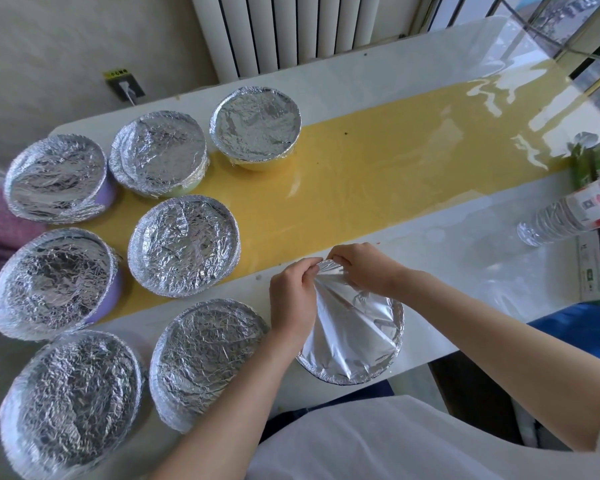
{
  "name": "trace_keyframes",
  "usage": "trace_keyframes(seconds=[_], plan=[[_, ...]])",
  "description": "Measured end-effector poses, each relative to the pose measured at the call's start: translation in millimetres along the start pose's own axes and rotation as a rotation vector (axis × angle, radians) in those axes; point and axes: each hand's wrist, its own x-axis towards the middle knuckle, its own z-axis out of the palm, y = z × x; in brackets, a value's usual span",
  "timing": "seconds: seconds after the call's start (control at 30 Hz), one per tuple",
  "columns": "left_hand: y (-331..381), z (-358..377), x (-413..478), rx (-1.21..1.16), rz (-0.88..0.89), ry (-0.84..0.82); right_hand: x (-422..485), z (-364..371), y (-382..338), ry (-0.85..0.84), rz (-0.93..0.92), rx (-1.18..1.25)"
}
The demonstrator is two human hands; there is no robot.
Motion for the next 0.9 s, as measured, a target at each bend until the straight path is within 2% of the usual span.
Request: trace_keyframes(seconds=[0.23,0.5,0.9], plan=[[-0.9,-2.9,0.4,-0.035,-0.004,-0.004,-6.4,5.9,4.0,0.049,-0.044,-0.043],[-7.1,-3.9,-4.5,0.077,0.087,0.060,-13.2,17.5,15.6,0.170,-0.050,-0.022],[-7.3,2.7,-5.5,0.074,0.064,0.040,-0.7,15.9,6.6,0.103,-0.083,-0.133]])
